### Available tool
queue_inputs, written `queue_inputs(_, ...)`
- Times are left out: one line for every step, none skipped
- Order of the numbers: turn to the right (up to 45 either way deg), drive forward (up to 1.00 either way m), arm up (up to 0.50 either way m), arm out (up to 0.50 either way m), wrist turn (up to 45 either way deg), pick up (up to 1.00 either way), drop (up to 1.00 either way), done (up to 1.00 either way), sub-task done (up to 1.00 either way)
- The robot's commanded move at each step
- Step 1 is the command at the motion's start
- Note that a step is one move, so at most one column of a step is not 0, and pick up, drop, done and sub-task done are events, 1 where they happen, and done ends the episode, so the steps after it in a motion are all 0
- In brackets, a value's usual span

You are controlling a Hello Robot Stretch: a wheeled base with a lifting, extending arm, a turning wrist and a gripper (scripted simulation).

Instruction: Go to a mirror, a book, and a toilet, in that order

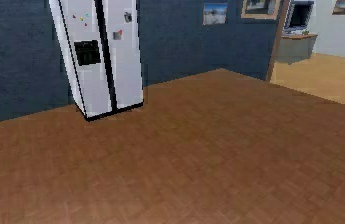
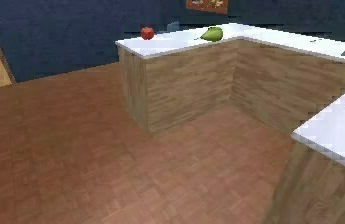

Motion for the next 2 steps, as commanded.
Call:
queue_inputs(0.0, 0.3, 0.0, 0.0, 0.0, 0.0, 0.0, 0.0, 0.0)
queue_inputs(-33.0, 0.0, 0.0, 0.0, 0.0, 0.0, 0.0, 0.0, 0.0)
